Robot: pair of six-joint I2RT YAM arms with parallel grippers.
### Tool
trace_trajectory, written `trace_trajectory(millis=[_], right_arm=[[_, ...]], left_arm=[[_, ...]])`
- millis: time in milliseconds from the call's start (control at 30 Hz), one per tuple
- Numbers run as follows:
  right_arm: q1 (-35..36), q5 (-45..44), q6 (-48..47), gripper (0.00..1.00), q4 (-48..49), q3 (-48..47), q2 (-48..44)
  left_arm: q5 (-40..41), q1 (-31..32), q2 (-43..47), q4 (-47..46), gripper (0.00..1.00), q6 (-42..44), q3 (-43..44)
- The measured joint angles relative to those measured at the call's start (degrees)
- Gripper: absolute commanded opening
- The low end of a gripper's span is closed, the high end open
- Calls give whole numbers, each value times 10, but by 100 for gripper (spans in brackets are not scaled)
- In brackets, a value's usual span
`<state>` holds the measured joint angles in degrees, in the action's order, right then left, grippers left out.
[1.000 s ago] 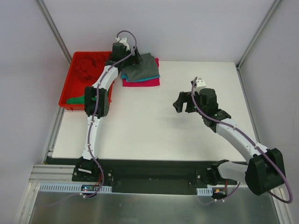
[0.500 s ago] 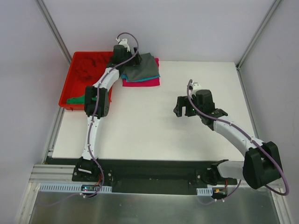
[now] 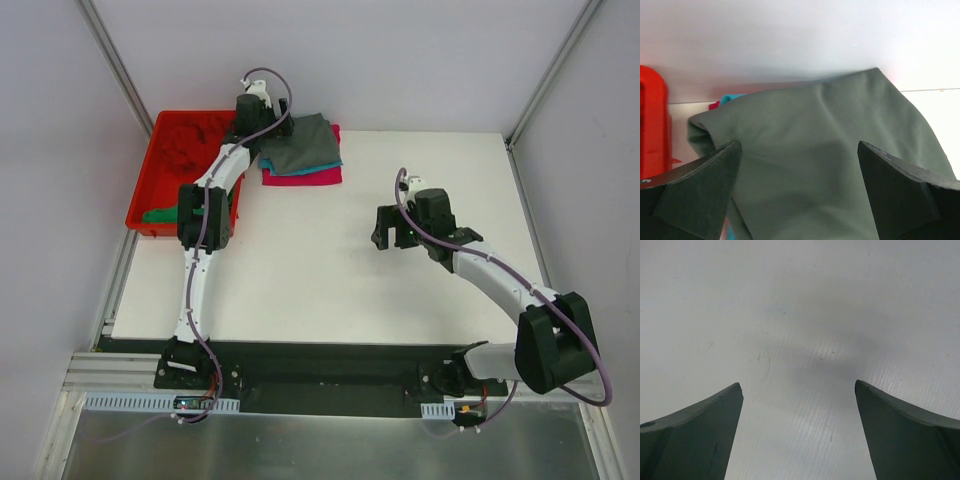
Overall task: Fold and stack the t-shirts
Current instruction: Put the neatly folded tshirt into the corner of the board with both arms
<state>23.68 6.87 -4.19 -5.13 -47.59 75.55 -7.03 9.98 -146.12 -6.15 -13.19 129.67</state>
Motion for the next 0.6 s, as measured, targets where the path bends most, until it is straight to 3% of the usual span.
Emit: trace_trajectory(millis=[600], right_arm=[[-1, -7, -8, 96, -18, -10, 20]], left_arm=[[-58, -18, 0, 0, 99, -23, 4]])
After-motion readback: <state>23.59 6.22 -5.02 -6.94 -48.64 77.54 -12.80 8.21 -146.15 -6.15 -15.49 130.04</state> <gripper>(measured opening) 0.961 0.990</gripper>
